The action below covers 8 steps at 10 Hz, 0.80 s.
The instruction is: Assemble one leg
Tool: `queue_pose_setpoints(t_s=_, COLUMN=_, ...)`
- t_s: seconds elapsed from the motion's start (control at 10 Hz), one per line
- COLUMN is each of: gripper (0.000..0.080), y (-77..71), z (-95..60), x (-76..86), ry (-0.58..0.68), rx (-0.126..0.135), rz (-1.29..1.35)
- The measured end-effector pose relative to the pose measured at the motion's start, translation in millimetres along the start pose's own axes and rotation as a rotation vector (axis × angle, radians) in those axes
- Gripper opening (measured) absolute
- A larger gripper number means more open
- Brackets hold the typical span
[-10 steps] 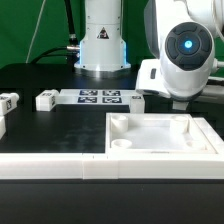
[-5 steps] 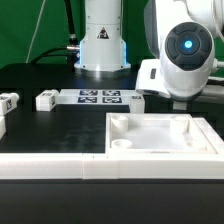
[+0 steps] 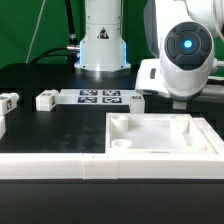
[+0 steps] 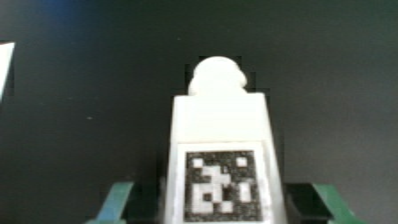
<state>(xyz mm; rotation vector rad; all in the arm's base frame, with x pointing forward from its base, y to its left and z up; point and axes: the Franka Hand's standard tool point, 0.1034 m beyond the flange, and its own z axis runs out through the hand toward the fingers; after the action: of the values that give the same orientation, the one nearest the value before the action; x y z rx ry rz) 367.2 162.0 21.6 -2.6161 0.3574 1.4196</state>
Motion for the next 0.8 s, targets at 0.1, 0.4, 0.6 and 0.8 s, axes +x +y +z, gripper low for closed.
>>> queue_pose_setpoints(t_s=0.1, gripper=0.0291, y=3.2, z=-17.3, x=-12.6, ry=-0.001, rx=0.006, rz=-0.002)
queue_pose_setpoints(t_s=0.4, gripper=0.0291, y=1.1, z=-51.3, x=-41.9, ry=0.036, rx=0.008, rz=-0.007)
queue_pose_setpoints(t_s=0.6, gripper=0.0291, y=0.8, z=-52.9, x=-42.6, ry=0.076, rx=0.014, rz=-0.005)
queue_pose_setpoints(t_s=0.8, gripper=0.0291, y=-3.6, z=-57.6, x=-34.5, ry=0.169, rx=0.026, rz=-0.010)
